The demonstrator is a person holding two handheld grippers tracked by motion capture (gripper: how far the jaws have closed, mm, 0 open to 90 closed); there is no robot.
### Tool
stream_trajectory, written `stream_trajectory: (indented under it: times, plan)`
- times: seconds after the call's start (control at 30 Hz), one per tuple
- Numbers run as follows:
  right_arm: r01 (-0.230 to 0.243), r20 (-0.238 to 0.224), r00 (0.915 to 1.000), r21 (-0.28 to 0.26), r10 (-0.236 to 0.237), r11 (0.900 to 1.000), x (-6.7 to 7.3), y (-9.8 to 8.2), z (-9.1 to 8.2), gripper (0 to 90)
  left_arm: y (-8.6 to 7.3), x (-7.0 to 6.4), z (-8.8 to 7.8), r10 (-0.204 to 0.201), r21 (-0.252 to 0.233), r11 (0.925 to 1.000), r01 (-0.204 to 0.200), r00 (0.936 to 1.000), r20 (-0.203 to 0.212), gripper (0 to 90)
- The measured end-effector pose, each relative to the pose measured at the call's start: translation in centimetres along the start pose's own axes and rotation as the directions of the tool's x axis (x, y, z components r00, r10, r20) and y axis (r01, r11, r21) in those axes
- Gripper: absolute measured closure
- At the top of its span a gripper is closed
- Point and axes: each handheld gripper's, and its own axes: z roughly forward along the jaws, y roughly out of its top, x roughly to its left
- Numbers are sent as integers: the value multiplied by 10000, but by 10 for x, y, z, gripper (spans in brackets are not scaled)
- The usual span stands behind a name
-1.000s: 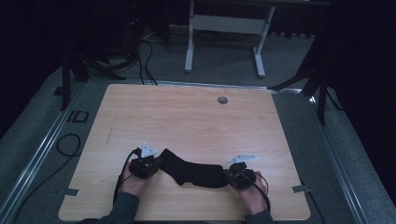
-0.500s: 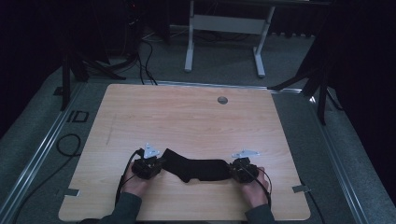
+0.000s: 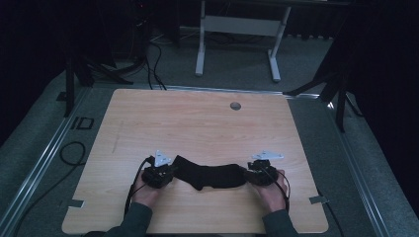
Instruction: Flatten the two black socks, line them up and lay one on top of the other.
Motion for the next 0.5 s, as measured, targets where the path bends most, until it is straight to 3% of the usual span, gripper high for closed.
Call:
stream_trajectory:
  times: [0.27,0.5]
  plan:
    - [-229,-192,9996,-986,211,9949,-3,6,-22,500,1,6,-8,-484,-540,9973,500,9984,301,723]
    - [-504,152,9985,-1054,523,9932,-19,1,-25,487,0,21,-20,-1012,-955,9901,1026,9947,192,661]
